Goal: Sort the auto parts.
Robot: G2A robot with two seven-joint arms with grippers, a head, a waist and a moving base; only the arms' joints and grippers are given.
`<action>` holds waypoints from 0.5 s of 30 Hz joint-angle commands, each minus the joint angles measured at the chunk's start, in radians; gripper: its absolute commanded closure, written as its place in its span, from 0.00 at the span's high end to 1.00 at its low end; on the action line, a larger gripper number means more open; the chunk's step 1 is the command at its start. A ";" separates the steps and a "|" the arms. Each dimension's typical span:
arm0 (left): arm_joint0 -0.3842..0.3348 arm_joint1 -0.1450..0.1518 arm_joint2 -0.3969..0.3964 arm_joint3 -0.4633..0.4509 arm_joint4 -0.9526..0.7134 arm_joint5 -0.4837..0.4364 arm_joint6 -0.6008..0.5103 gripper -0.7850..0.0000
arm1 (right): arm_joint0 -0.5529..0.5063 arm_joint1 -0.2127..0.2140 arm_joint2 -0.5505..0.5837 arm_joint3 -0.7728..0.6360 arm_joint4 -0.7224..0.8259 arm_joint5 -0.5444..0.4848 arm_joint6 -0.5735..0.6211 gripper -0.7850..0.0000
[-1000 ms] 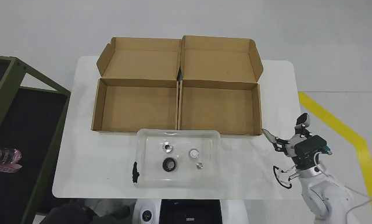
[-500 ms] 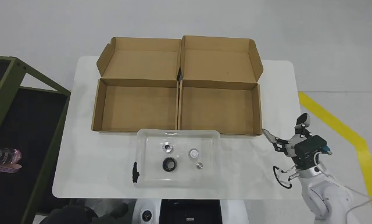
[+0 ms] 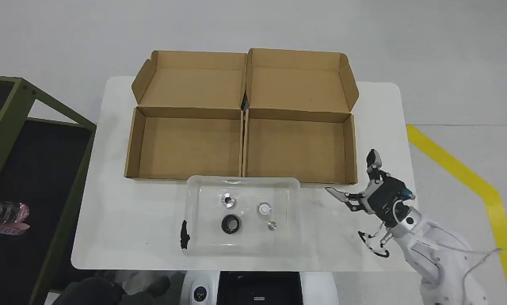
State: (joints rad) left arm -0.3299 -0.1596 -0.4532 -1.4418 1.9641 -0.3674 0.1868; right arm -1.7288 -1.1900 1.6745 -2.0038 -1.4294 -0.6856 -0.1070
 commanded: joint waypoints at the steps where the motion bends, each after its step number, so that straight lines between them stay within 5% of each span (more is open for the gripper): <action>1: 0.000 0.000 0.000 0.000 0.000 0.000 0.000 1.00 | 0.015 0.002 -0.018 -0.009 -0.020 -0.009 0.040 1.00; 15: 0.000 0.000 0.000 0.000 0.000 0.000 0.000 1.00 | 0.095 0.012 -0.193 -0.100 0.057 -0.159 0.286 1.00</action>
State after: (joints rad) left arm -0.3299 -0.1596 -0.4532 -1.4418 1.9641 -0.3674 0.1868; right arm -1.6403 -1.1786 1.4921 -2.1033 -1.3748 -0.8382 0.1621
